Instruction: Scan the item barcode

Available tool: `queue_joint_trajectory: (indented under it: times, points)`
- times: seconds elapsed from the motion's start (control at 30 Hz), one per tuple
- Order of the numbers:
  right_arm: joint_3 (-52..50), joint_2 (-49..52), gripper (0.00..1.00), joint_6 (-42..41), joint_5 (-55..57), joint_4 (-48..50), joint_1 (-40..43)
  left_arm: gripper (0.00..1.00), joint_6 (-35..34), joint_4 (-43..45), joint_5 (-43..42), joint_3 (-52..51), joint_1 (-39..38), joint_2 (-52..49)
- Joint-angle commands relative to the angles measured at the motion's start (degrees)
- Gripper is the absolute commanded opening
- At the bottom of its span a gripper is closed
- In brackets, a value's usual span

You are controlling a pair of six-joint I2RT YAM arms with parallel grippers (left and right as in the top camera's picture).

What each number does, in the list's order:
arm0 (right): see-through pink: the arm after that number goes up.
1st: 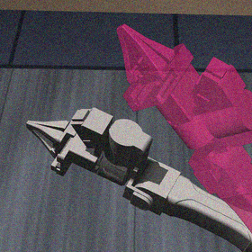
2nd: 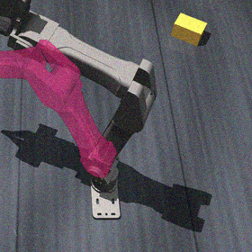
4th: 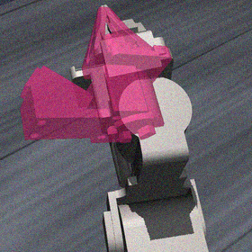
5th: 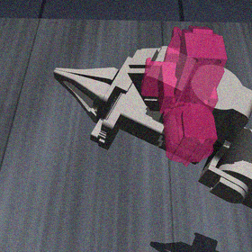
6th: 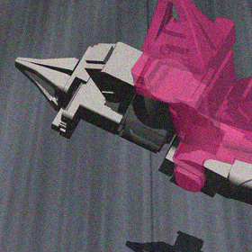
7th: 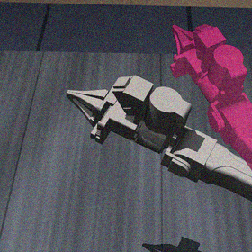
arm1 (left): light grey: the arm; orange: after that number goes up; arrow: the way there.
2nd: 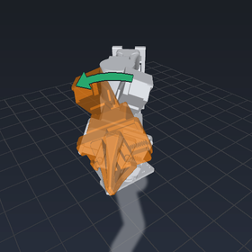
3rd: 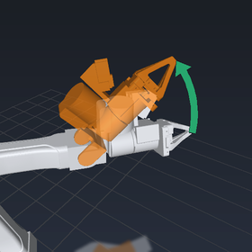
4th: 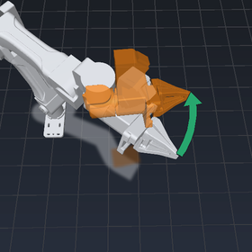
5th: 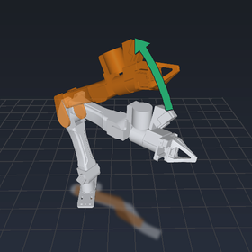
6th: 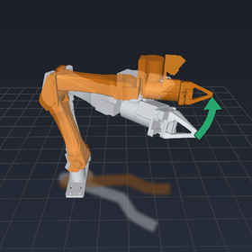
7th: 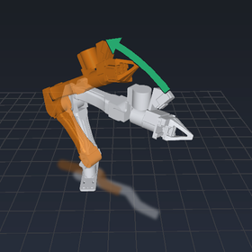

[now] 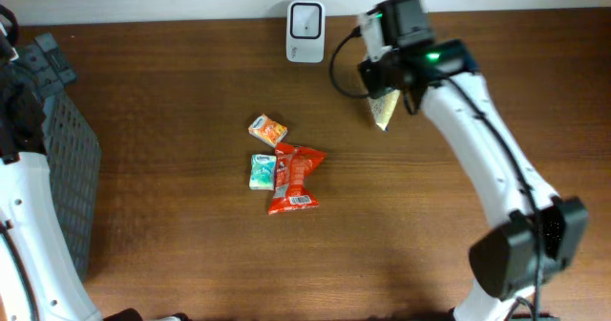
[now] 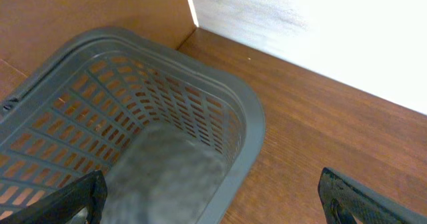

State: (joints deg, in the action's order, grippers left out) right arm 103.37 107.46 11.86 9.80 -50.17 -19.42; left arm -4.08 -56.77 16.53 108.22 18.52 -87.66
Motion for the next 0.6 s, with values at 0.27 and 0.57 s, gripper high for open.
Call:
queue_joint_trajectory:
  times: [0.27,0.57]
  points:
    - [1.1,1.7,0.04,15.4,20.9,12.7,-6.8,0.99,0.5,0.0,0.2,0.0,0.1,0.0]
    - [-0.4,1.7,0.04,15.8,18.3,6.7,-6.9,0.99,0.5,0.0,0.2,0.0,0.1,0.0]
